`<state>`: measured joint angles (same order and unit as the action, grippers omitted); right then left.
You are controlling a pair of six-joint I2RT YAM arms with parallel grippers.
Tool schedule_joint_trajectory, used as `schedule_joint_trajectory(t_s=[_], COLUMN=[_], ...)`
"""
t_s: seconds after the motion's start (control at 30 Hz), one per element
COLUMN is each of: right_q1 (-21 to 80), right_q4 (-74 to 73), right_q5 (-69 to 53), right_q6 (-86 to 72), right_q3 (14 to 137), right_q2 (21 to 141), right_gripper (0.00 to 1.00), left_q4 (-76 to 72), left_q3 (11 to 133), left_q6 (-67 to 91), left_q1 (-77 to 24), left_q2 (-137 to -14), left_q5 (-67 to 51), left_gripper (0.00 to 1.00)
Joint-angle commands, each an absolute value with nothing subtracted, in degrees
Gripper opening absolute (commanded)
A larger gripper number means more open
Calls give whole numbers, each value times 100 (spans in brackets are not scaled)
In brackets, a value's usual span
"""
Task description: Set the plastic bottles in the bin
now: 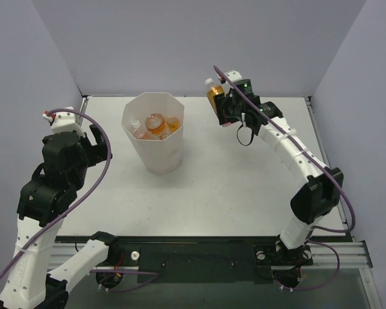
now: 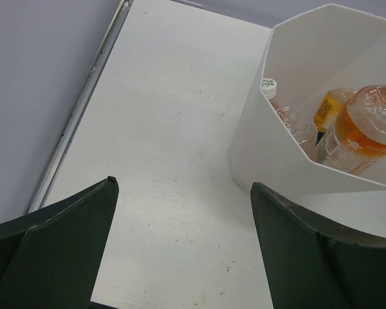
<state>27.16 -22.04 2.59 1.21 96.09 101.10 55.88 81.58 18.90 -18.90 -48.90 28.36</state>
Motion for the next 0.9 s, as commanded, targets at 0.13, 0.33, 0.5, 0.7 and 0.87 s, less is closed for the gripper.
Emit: schedule_joint_trajectory(t_s=[0.13,0.33,0.5,0.7,0.87], right_q1=[3304,3796,4034,4157,4201], right_q4=[-837,-176,-176,-158,-299], right_q5=[-173,-764,-957,-1177,-1257], right_q6=[61,307,387,194,114], right_q3=[9493,9807,10413,10959,11171], right_q2=[8798,8868,9342,9869,10195], right_gripper=[33,34,34,34,34], left_q4=[5326,5379,5431,5484,5528], left_q3=[8130,8218,8235,8253,8253], left_q6=[1934,1960,1951,1916,1890], left_q1=[-1846,-1846,-1846,-1846,-1846], left_q2=[-4843,-4843,-4790,-4720,-4650], left_q5=[2971,2971,3015,3111,3164], left_gripper=[95,95,95,95,95])
